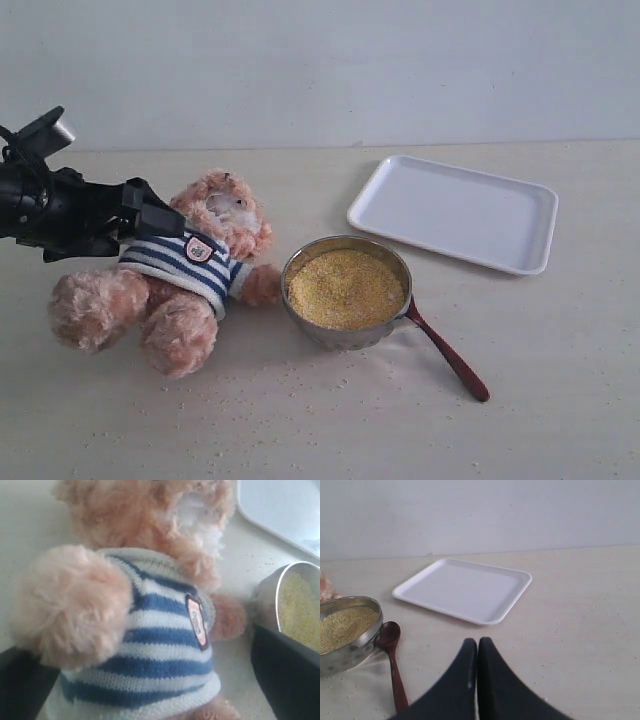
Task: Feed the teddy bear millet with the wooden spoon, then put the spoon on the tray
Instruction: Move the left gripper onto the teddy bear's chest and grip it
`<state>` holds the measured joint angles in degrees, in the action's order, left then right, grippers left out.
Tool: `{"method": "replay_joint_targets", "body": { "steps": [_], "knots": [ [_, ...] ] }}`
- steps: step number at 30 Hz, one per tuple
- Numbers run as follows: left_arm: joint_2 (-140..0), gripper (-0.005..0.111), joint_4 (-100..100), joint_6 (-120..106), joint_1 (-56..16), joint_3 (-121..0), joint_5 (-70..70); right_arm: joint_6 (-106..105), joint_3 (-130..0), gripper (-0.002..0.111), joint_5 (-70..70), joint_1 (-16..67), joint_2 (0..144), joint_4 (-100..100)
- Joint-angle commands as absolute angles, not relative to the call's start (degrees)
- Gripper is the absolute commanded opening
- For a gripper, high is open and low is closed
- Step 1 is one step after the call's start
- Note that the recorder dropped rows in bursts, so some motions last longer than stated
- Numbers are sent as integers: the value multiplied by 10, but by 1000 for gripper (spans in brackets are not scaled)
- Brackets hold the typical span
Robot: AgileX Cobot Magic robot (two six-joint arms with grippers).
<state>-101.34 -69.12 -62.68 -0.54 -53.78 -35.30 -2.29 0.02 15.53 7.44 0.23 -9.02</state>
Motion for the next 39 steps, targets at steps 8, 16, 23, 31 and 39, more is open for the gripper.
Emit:
{"method": "replay_joint_targets", "body": {
  "steps": [8, 16, 23, 31, 39],
  "knots": [
    [-1042, 95, -657, -668, -3, -541, -292, -22, 0, 0, 148, 73, 0, -87],
    [-1111, 95, -810, -792, -12, -541, -345, -22, 0, 0, 148, 73, 0, -87],
    [-1155, 81, -868, -836, -20, -541, -342, -22, 0, 0, 148, 73, 0, -87],
    [-1034, 6, -702, -667, 47, -509, -410, -22, 0, 0, 148, 73, 0, -87],
    [-906, 6, -742, -720, 81, -331, -489, -22, 0, 0, 148, 73, 0, -87]
  ]
}}
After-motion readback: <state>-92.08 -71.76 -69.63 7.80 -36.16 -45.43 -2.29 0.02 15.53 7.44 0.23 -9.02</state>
